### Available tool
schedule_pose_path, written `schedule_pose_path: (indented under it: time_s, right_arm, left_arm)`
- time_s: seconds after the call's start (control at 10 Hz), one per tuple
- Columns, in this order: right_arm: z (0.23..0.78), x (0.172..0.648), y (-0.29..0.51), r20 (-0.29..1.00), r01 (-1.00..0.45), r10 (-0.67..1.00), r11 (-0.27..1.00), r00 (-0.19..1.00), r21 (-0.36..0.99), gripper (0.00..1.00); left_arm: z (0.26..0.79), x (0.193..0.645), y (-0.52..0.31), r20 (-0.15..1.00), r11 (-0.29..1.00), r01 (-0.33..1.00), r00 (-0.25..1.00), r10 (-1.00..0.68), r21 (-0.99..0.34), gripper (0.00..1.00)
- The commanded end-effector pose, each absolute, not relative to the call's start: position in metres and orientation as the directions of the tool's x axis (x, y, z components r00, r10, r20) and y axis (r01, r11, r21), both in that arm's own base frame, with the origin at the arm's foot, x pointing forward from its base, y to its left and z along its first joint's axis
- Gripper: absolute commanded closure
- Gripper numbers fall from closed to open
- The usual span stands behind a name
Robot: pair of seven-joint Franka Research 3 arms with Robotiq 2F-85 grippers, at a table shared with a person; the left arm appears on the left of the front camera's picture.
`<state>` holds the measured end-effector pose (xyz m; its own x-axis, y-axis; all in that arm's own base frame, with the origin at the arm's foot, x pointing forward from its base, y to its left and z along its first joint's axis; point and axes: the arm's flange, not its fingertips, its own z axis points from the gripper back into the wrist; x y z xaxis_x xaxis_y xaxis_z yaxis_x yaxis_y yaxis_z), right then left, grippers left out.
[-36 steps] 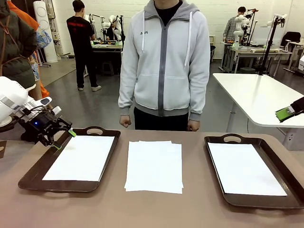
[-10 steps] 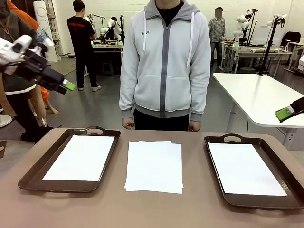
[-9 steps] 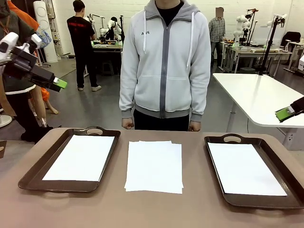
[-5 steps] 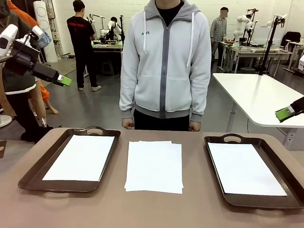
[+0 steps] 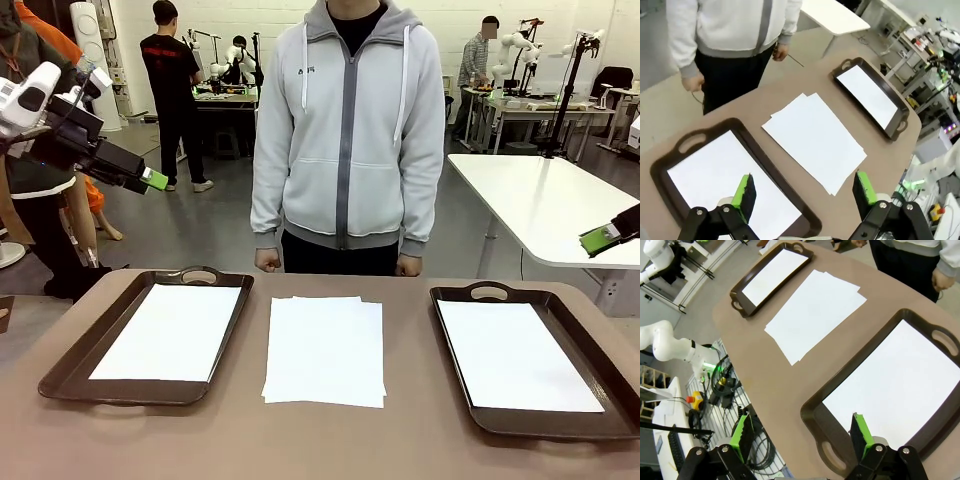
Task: Sort the A4 documents.
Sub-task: Receive the A4 Paper.
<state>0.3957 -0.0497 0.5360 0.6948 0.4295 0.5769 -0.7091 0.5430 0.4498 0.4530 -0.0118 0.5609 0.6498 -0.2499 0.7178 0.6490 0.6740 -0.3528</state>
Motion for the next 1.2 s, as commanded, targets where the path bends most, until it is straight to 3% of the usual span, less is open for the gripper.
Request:
schedule_pose_path:
  time_s: [0.0,0.4,1.1]
  right_arm:
    - [0.535,0.396,-0.05,0.582,-0.713,0.428,0.536,0.692,0.453,0.0]
    - [0.535,0.396,-0.05,0.582,-0.713,0.428,0.536,0.692,0.453,0.0]
    - [0.535,0.396,-0.05,0.582,-0.713,0.428,0.536,0.692,0.453,0.0]
  left_arm:
    - [0.562,0.45,-0.024,0.679,0.645,0.655,0.68,-0.277,-0.393,0.0]
    - [0.559,0.433,-0.045,0.653,0.494,0.832,0.523,-0.549,-0.251,0.0]
    - [0.56,0.434,-0.043,0.671,0.479,0.834,0.522,-0.527,-0.272,0.0]
